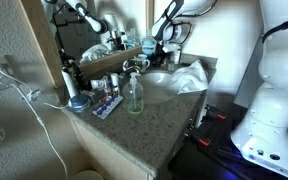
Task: Put the black lid on the Listerine bottle then move it to the bottom left side of the counter
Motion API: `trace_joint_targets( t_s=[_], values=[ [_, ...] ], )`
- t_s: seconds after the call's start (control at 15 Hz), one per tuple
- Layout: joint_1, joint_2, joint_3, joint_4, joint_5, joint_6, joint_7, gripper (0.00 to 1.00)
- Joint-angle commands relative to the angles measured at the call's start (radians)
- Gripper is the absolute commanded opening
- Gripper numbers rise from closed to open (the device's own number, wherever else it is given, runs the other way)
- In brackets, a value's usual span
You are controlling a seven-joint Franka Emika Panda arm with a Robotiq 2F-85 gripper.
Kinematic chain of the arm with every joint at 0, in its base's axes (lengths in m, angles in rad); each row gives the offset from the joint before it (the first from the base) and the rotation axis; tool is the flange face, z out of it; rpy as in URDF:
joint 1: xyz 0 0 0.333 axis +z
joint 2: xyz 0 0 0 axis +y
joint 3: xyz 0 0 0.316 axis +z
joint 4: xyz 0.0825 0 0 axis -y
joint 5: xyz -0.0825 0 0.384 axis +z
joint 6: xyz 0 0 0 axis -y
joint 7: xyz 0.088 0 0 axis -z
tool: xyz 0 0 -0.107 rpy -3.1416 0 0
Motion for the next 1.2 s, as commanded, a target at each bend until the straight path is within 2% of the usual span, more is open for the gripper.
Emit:
trace_joint_targets(
  t_s=[0.0,0.27,0.67,1.13],
  values=[
    [-0.023,0.016,0.021,0.015,0.030,0.024,-0.023,0.51],
    [-0.024,0.017,0.021,0.016,0.028,0.029,-0.019,0.20],
    [-0.014,-0.031,0.013,0.008,0.013,0.012,-0.010,0.19],
    [0.058,-0.204,-0.058,0.001,-0.097,-0.225,0.072,0.19]
  ],
)
